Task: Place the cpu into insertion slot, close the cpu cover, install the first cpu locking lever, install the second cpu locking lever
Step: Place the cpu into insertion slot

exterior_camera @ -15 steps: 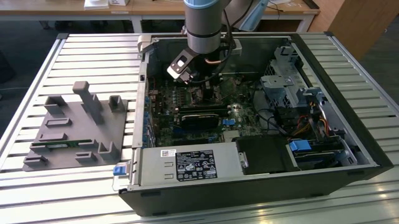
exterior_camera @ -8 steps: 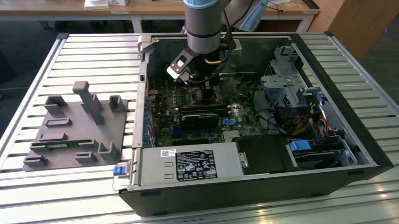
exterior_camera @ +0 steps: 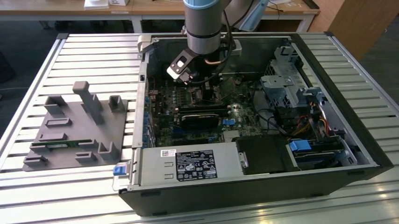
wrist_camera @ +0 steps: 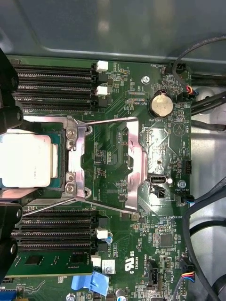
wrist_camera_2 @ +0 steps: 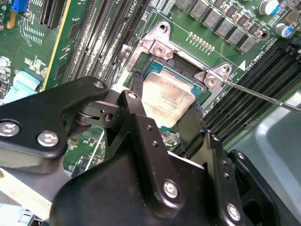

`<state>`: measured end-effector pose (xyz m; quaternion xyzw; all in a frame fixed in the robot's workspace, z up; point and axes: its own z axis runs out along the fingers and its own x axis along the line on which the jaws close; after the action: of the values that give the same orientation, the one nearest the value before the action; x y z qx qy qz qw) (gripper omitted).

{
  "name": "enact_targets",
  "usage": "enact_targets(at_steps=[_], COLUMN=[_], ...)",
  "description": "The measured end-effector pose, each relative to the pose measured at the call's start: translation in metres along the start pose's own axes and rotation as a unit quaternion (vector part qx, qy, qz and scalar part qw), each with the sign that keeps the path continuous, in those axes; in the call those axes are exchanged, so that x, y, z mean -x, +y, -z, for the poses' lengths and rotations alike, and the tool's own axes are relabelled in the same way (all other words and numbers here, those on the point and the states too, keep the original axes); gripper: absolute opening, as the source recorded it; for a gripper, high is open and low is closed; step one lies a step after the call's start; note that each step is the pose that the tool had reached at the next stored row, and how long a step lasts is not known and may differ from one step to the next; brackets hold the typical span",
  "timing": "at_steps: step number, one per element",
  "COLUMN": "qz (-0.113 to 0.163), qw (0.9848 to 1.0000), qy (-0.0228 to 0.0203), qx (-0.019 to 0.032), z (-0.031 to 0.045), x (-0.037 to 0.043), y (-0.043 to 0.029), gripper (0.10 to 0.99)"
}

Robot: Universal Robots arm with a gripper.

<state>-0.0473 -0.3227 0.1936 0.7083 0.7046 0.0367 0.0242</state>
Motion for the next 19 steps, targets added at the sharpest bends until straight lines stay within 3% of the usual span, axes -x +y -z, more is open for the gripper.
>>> enact_targets(at_steps=[8, 10, 19], qz=[0.0, 0.0, 0.0], qw=[1.0, 1.0, 1.0], qy=[0.0, 0.0, 0.0], qx=[0.0, 0.0, 0.0], z=[-0.0002, -0.0002, 0.0017], x=[0.0, 0.0, 0.0], y=[0.0, 0.0, 0.0003], gripper=[0.541, 0.616, 0.616])
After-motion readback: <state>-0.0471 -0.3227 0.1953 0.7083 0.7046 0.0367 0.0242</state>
